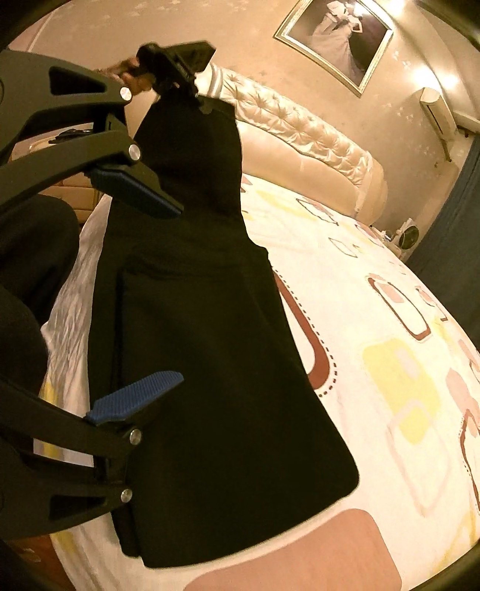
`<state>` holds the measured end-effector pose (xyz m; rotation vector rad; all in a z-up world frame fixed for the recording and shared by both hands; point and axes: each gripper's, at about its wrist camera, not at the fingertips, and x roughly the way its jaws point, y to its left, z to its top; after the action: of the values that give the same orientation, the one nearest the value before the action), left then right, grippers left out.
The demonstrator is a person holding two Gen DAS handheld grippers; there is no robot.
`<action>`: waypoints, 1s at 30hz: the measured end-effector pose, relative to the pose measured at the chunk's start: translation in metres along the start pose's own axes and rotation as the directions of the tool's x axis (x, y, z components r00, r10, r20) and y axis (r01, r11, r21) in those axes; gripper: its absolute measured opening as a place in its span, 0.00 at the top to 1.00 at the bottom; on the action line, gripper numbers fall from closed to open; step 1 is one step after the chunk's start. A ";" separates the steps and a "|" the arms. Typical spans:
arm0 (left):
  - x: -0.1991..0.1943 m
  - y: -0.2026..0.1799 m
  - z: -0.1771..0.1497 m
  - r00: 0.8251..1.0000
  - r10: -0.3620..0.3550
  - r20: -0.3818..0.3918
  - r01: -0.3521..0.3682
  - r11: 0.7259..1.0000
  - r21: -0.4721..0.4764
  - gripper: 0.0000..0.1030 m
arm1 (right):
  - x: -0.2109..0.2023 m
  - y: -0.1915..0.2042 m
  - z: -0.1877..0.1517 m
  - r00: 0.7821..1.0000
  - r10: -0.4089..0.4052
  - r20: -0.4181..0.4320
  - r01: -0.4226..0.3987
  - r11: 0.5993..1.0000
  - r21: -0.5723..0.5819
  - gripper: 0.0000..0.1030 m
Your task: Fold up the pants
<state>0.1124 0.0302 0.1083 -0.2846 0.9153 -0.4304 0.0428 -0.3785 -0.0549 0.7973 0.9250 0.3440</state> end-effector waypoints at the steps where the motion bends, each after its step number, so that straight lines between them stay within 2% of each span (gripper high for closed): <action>1: 0.002 -0.015 0.001 1.000 0.002 0.000 -0.002 1.000 0.030 0.88 | -0.003 0.000 0.001 1.000 0.002 0.009 -0.002 1.000 0.003 0.18; 7: 0.027 -0.103 -0.009 1.000 -0.009 -0.006 0.010 0.978 0.208 0.88 | -0.018 0.000 0.007 0.998 -0.017 0.053 0.017 1.000 0.001 0.18; 10: 0.052 -0.146 -0.022 1.000 0.008 -0.025 0.000 0.953 0.301 0.88 | -0.026 -0.005 0.009 0.997 -0.021 0.073 0.020 1.000 0.018 0.18; 15: 0.098 -0.195 -0.048 0.997 0.040 -0.061 -0.012 0.916 0.401 0.88 | -0.042 -0.015 0.016 0.992 -0.039 0.121 0.033 0.998 0.053 0.18; 23: 0.165 -0.236 -0.088 0.987 0.110 -0.120 -0.043 0.887 0.460 0.88 | -0.066 -0.043 0.025 0.981 -0.052 0.187 0.026 0.990 0.139 0.18; 30: 0.203 -0.250 -0.117 0.971 0.219 -0.092 -0.145 0.853 0.502 0.88 | -0.076 -0.060 0.031 0.975 -0.048 0.219 0.008 0.983 0.181 0.18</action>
<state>0.0662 -0.2921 0.0017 0.3074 0.9324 -0.4974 0.0209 -0.4772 -0.0442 0.9660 0.7624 0.1429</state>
